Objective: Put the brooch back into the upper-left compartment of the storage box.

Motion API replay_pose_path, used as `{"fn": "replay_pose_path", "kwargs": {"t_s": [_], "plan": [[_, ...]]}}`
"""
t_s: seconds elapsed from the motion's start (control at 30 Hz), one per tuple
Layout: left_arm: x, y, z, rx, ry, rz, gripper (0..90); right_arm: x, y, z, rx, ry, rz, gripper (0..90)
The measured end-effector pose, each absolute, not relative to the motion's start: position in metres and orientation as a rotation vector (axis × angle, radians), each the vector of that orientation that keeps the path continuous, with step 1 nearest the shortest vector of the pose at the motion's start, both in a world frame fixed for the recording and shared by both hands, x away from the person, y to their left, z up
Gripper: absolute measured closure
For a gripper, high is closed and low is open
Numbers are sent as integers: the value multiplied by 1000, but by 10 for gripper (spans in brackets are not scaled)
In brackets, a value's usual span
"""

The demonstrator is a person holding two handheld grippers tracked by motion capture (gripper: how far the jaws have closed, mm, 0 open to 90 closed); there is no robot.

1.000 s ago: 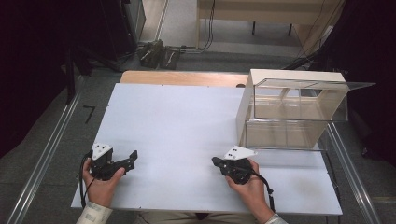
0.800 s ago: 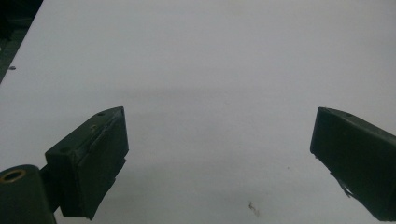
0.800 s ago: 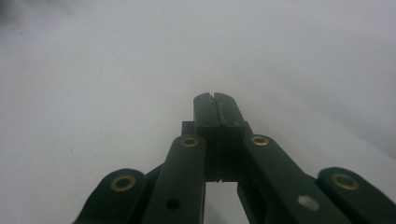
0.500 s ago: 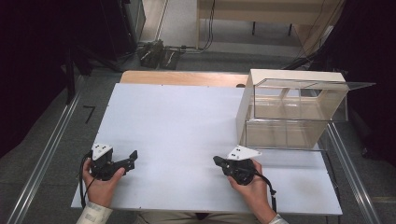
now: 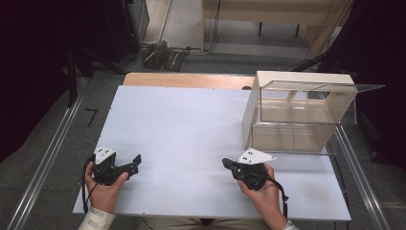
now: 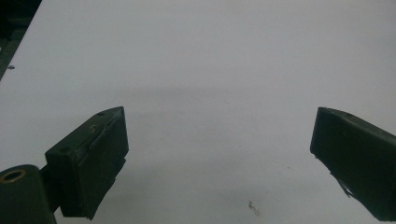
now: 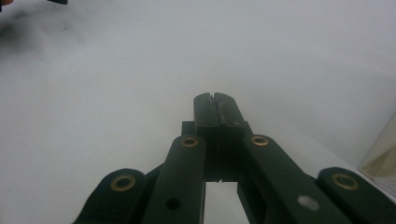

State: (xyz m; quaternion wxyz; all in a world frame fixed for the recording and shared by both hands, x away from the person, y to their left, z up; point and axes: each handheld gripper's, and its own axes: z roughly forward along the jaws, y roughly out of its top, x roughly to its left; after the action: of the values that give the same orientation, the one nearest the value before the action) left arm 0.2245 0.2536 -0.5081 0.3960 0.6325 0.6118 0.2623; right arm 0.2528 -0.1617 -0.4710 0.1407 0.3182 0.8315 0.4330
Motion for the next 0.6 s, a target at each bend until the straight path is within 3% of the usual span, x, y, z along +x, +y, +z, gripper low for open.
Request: {"fn": "replay_pose_path", "kwargs": {"t_s": [0.6], "plan": [[225,253,-509,1605,1554,665,49,247,-175,-445,910,2343,1284,879]]}}
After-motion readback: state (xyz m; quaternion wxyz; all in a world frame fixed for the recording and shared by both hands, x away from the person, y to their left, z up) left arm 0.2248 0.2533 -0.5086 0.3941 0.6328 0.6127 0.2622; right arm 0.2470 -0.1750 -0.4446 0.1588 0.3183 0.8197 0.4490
